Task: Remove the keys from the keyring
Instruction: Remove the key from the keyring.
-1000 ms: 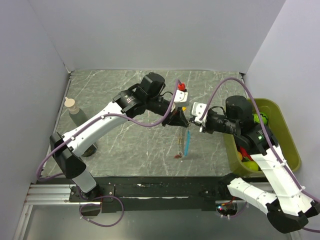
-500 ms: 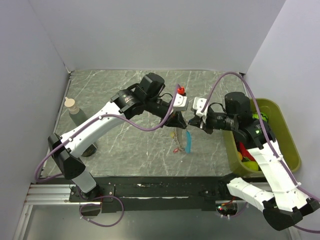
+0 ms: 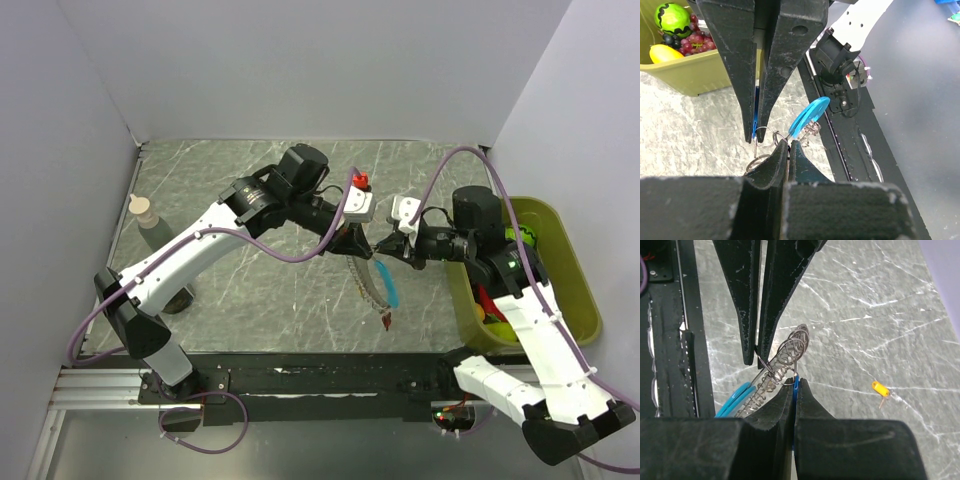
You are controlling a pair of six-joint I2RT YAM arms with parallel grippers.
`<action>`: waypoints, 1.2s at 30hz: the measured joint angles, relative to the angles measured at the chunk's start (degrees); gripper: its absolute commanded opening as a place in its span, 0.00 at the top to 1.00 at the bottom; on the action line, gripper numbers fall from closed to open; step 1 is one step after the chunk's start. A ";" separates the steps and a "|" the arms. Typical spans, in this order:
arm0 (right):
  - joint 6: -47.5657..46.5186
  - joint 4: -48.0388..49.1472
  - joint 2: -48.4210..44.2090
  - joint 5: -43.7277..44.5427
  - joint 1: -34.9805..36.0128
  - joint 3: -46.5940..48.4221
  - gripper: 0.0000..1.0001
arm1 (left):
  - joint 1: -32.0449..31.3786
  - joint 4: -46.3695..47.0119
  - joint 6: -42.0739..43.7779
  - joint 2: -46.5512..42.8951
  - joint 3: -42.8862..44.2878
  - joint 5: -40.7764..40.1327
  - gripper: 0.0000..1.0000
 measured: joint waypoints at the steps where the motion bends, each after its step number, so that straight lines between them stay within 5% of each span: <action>1: 0.02 0.17 -0.11 -0.42 -0.09 -0.17 1.00 | 0.00 -0.09 -0.02 0.00 0.00 0.02 0.99; 17: -0.66 2.34 -3.41 -3.19 -0.31 -2.38 1.00 | -0.24 -1.16 -0.22 -0.57 0.52 1.75 0.96; 27: -0.59 2.43 -3.74 -1.81 -0.31 -0.26 1.00 | -0.61 -0.52 -0.28 -0.74 1.20 3.21 0.75; 36: 0.26 2.82 -3.67 -1.66 -0.31 2.73 1.00 | -0.70 0.11 -0.15 -1.70 2.05 4.39 0.69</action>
